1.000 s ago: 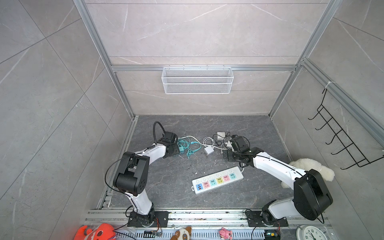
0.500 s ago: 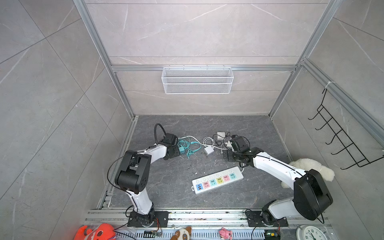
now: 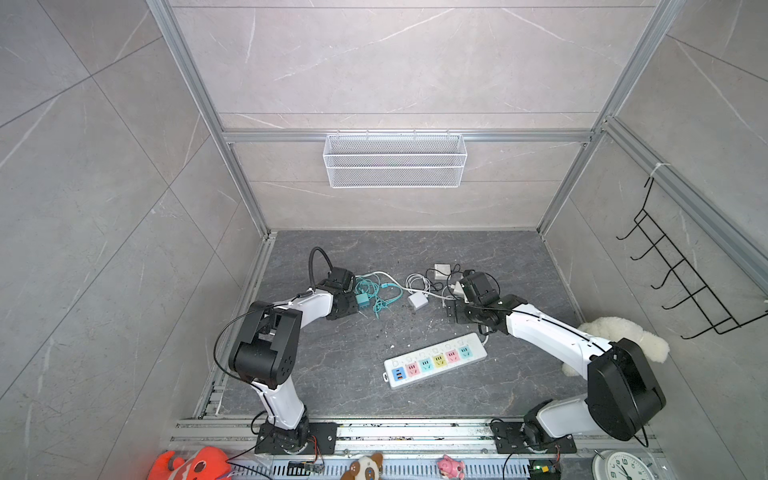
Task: Insert the plug
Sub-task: 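Lower the left gripper and close it on a teal charger, then lift the teal charger with the left gripper and raise it above the table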
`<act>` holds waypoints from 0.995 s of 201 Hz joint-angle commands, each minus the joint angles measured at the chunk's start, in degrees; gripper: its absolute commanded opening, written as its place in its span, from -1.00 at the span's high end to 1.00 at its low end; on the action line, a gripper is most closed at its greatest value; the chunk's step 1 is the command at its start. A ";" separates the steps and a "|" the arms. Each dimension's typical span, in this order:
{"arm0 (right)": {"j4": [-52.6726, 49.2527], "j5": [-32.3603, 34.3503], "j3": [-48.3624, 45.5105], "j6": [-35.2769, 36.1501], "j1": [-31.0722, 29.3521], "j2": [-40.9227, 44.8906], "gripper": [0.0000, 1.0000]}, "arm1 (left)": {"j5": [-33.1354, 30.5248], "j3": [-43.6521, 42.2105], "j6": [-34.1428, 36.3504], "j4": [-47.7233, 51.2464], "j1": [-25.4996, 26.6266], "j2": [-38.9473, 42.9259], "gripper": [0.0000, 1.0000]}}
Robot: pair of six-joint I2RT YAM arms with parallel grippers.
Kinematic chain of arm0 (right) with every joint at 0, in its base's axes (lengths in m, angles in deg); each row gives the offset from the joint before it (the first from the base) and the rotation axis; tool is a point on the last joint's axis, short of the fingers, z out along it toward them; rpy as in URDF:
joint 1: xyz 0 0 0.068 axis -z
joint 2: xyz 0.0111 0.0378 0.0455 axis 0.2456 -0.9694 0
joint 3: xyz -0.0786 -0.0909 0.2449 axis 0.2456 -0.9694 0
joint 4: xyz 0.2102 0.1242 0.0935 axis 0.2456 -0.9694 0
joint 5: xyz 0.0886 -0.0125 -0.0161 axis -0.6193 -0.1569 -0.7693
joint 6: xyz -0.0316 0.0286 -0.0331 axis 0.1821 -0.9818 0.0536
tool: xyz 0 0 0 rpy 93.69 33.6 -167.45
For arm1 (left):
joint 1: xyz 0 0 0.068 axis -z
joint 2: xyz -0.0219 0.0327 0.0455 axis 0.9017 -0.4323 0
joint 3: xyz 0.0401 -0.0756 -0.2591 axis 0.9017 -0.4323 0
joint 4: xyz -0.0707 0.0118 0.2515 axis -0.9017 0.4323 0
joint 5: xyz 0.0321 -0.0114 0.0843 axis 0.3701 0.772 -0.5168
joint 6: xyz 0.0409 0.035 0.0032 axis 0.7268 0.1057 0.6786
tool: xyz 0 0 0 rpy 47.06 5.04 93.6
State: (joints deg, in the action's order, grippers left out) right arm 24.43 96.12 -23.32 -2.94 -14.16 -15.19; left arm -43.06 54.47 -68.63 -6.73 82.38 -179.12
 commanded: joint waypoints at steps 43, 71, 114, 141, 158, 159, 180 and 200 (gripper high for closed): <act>-0.73 -0.31 1.02 0.87 -0.36 0.12 -0.99 | 2.07 1.07 4.65 3.14 0.37 0.83 0.24; -1.67 -0.82 1.52 0.97 -0.32 0.38 -0.99 | 1.48 1.61 5.81 5.37 0.52 3.85 0.30; -5.14 -3.07 3.78 -0.09 -0.35 2.44 -0.99 | -6.40 3.96 5.57 14.76 0.37 13.30 0.30; -6.33 -3.97 4.79 0.08 -0.36 3.79 -0.99 | -12.96 5.68 5.90 20.92 0.27 19.17 0.30; -6.77 -5.59 5.50 0.17 -0.36 4.07 -0.99 | -14.80 6.63 6.35 23.25 0.03 22.77 0.31; -6.78 -5.76 5.51 0.17 -0.36 4.11 -0.99 | -14.93 6.70 6.39 23.34 0.03 22.91 0.31; -6.67 -10.60 6.04 0.19 -0.36 4.57 -0.99 | -17.36 8.22 6.59 25.95 -0.09 27.13 0.31; -6.09 -13.41 6.29 -0.40 -0.35 5.30 -0.99 | -19.98 9.42 7.30 27.68 -0.16 30.76 0.30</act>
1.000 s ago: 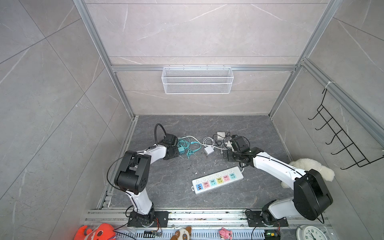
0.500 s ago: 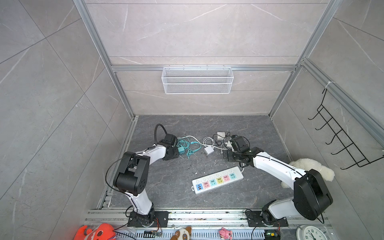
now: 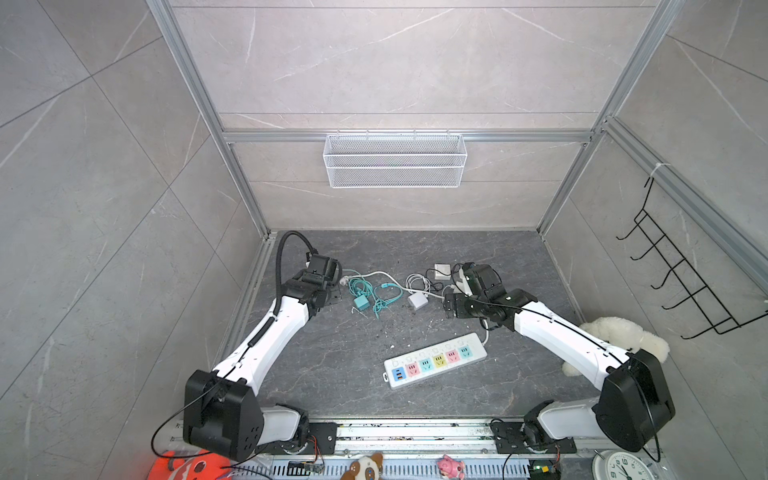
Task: Insert the plug
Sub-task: 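Lift the teal charger with the left gripper and raise it above the table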
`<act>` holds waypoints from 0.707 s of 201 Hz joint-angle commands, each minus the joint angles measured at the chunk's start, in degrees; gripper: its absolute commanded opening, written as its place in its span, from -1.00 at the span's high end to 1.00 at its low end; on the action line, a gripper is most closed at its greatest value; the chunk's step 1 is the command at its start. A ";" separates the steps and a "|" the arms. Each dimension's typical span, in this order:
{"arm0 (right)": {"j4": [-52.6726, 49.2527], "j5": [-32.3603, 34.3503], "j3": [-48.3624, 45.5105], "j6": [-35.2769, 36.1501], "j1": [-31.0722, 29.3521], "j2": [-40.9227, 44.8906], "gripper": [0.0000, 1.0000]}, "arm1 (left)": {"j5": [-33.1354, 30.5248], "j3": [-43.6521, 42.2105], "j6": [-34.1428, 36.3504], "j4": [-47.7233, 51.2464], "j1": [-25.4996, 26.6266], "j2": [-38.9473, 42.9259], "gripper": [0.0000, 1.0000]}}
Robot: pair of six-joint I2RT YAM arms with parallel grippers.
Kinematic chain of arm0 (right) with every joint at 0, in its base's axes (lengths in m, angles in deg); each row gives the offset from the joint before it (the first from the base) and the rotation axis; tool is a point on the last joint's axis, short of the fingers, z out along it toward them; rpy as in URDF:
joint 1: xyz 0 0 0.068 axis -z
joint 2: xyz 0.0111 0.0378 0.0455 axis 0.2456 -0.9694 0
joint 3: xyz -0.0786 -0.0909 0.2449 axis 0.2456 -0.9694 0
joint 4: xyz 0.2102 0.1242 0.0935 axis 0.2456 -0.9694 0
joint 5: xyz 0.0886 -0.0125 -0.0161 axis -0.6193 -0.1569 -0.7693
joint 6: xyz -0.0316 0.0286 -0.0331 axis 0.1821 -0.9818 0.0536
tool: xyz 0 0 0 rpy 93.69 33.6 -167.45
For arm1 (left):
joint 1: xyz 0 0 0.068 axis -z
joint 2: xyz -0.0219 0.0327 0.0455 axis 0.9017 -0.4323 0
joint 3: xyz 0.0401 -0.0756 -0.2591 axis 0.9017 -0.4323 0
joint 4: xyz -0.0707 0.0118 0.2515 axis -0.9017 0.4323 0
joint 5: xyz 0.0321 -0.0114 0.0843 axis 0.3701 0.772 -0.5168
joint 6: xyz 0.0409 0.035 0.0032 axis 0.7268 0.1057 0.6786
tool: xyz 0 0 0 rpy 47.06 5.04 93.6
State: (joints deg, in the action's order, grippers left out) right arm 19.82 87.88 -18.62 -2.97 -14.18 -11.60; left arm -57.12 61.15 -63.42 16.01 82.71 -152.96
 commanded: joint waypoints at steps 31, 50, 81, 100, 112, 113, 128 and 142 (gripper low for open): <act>-2.00 -8.05 2.12 -0.18 -0.29 2.51 -0.99 | -3.86 1.48 4.25 2.24 -0.52 10.43 0.32; -1.76 -10.43 2.51 -0.08 -0.34 2.79 -0.99 | 1.41 -1.93 6.39 -3.04 -0.52 13.70 0.33; -2.25 -11.75 3.23 0.15 -0.32 3.40 -0.99 | 4.04 -4.23 6.64 -5.96 -0.49 16.44 0.36; -2.71 -11.74 3.69 0.37 -0.30 3.82 -0.99 | 3.44 -3.22 7.33 -6.30 -0.49 17.63 0.35; -2.63 -11.84 3.85 0.21 -0.33 3.89 -0.99 | 3.01 -1.43 7.88 -5.95 -0.49 17.57 0.35; -2.63 -11.88 3.83 0.20 -0.33 3.90 -0.99 | 3.02 -1.24 7.94 -5.93 -0.49 17.56 0.35; -2.21 -12.28 3.97 0.10 -0.34 3.75 -0.99 | 2.68 2.13 8.98 -4.91 -0.48 16.40 0.34; -1.87 -12.37 4.07 0.10 -0.34 3.43 -0.99 | 2.94 5.43 9.99 -4.00 -0.49 15.15 0.34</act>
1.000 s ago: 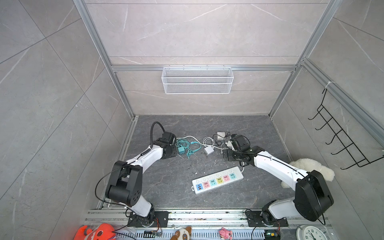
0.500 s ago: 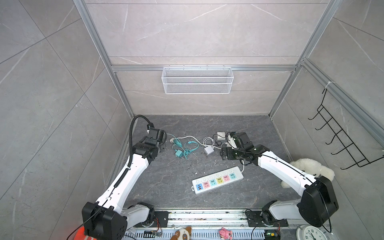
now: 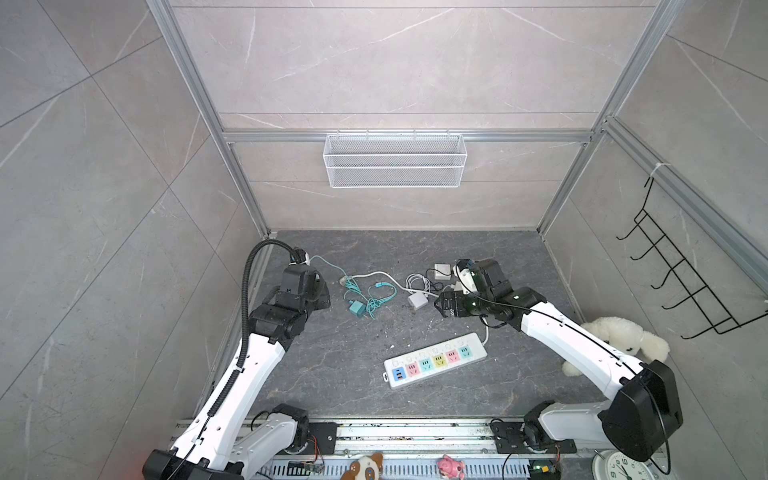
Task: Insert the plug
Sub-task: 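Lift the teal charger with the left gripper and raise it above the table, then carry the teal charger toward the right gripper while the right gripper reaches toward it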
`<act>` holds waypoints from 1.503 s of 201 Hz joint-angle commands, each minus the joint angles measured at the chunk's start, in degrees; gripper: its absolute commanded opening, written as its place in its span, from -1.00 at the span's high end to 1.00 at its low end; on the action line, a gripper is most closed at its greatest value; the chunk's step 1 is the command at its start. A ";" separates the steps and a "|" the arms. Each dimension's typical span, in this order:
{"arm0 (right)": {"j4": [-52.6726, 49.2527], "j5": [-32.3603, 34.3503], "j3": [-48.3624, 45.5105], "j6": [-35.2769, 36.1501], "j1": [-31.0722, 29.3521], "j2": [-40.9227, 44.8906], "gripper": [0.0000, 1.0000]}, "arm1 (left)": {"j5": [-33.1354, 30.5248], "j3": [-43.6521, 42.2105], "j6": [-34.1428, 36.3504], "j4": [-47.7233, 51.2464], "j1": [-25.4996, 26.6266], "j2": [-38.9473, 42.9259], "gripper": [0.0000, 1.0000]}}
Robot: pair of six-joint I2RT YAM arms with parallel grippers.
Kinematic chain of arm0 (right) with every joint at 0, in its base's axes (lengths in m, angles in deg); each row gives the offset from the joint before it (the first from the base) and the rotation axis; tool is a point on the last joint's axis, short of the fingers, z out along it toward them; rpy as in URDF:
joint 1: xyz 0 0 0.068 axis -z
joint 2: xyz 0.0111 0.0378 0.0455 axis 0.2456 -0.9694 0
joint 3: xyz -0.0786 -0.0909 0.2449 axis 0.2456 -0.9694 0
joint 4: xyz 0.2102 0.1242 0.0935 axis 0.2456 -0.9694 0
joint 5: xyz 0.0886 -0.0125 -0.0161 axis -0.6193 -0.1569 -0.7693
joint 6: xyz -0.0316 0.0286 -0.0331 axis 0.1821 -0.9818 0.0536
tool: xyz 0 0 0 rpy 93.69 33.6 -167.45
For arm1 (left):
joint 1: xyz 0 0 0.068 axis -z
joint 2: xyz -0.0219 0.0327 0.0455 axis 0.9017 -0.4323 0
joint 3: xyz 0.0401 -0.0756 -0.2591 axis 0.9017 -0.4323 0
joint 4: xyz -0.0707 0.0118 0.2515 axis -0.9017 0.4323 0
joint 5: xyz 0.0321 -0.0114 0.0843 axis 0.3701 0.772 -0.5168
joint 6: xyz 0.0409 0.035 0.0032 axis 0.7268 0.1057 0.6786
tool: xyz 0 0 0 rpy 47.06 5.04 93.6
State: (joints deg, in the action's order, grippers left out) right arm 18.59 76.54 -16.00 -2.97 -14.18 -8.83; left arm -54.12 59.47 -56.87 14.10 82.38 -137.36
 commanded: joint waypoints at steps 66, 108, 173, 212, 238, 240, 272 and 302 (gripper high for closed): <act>-0.07 0.20 1.31 0.28 -0.29 0.31 -0.99 | 2.34 13.17 5.32 -4.97 -0.16 -1.00 0.35; -0.08 0.39 1.40 0.28 -0.34 1.26 -0.99 | 10.62 8.02 8.43 -12.87 -0.14 -0.76 0.36; -7.57 4.66 8.76 -0.44 -0.25 0.50 -0.99 | 18.03 -1.54 12.77 -34.53 7.31 -4.56 0.37; -7.45 0.84 11.63 2.42 -0.23 0.41 -0.92 | 14.54 -3.32 20.47 -41.13 15.16 -9.49 0.37; -5.88 -2.23 12.16 4.93 -0.25 1.51 -0.82 | 16.27 -5.70 21.09 -45.58 16.67 -11.19 0.37; -5.75 -2.40 12.15 5.05 -0.25 1.63 -0.81 | 16.44 -5.97 21.17 -46.05 16.79 -11.27 0.37; -4.91 -4.79 12.98 5.47 -0.21 1.97 -0.68 | 16.58 -10.89 24.75 -54.33 21.45 -12.68 0.38; -3.41 -11.71 13.40 4.73 -0.25 1.53 -0.37 | 16.33 -14.05 25.46 -60.79 23.90 -15.43 0.38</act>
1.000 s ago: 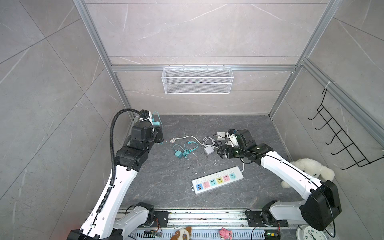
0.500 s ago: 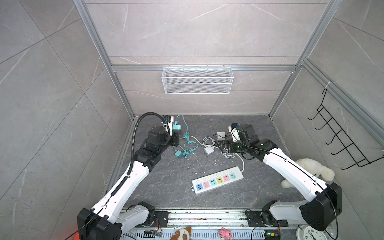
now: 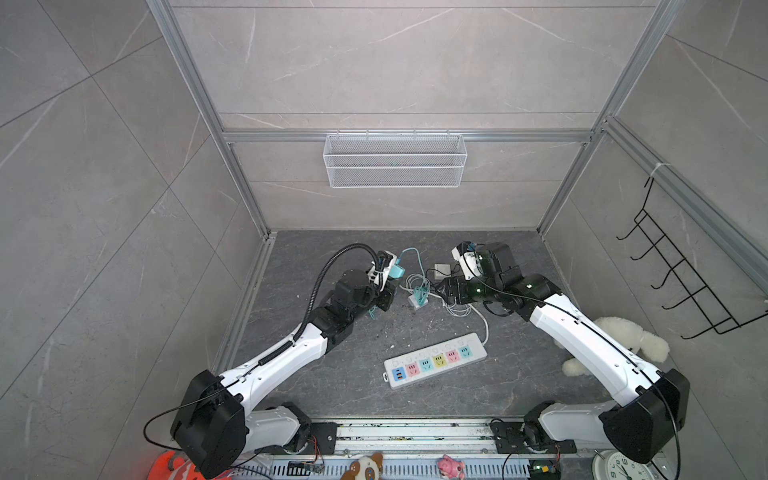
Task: Insert the plug
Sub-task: 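Carry the teal charger toward the right gripper while the right gripper reaches toward it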
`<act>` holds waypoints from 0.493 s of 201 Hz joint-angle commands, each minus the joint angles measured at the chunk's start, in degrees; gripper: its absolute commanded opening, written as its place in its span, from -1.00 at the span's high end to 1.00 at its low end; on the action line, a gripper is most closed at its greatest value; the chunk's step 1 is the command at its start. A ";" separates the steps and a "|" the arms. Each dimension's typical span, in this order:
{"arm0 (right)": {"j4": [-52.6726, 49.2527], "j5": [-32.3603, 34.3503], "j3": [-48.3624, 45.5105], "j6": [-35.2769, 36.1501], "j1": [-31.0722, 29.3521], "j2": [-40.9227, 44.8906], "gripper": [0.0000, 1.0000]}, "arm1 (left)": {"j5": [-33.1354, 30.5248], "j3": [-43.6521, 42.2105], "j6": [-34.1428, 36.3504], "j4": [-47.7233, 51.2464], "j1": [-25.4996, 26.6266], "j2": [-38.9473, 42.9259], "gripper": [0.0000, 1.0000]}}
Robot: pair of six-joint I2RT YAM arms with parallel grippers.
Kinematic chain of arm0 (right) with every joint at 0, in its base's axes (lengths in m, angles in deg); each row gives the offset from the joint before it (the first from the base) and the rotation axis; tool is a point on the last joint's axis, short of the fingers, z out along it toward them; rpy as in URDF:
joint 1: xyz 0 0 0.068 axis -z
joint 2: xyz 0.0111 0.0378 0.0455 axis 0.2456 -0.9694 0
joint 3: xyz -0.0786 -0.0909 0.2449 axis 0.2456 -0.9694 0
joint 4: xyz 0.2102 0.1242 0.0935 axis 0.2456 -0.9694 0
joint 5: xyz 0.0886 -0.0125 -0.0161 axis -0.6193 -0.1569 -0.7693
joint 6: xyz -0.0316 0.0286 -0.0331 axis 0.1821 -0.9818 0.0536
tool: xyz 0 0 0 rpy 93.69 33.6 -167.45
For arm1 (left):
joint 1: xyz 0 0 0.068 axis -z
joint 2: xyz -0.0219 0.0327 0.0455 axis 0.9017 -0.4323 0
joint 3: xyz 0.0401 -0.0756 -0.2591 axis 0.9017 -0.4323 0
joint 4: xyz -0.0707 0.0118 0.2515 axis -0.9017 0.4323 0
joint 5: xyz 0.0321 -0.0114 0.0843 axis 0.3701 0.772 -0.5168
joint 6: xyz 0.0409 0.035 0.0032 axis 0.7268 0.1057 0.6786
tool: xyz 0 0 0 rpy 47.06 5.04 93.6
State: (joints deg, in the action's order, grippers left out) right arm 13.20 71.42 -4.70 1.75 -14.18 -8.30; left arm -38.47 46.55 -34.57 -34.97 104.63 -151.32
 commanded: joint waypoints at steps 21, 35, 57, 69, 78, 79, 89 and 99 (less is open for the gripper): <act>2.59 -10.98 2.69 -0.78 -0.25 0.54 -0.29 | 0.64 -2.73 2.91 -15.99 2.35 -3.49 0.41; 3.09 -13.24 2.96 -1.17 -0.29 0.32 -0.24 | 0.99 -3.97 2.78 -19.31 2.64 -4.80 0.44; 3.87 -15.72 3.28 -1.88 -0.25 -0.42 -0.22 | 1.82 -5.57 2.55 -23.70 3.17 -6.15 0.44; 4.17 -16.92 3.53 -2.20 -0.26 -1.13 -0.20 | 2.07 -6.21 2.54 -25.48 3.41 -6.51 0.44; 4.40 -17.88 3.82 -2.32 -0.25 -1.77 -0.18 | 2.50 -6.48 2.58 -26.25 3.58 -6.72 0.43; 4.42 -17.97 3.84 -2.37 -0.25 -1.80 -0.18 | 2.54 -6.49 2.56 -26.23 3.55 -6.74 0.44; 4.75 -18.40 4.00 -2.50 -0.23 -2.52 -0.17 | 2.87 -6.41 2.53 -26.37 3.73 -6.93 0.44; 4.63 -18.41 4.37 -2.51 -0.25 -3.40 -0.15 | 3.18 -6.41 2.62 -26.32 4.01 -7.18 0.44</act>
State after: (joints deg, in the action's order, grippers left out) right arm 16.65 55.99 -2.14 0.03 -14.16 -9.59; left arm -37.12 39.63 -33.39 -53.41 107.93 -158.53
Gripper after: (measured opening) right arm 0.584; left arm 0.451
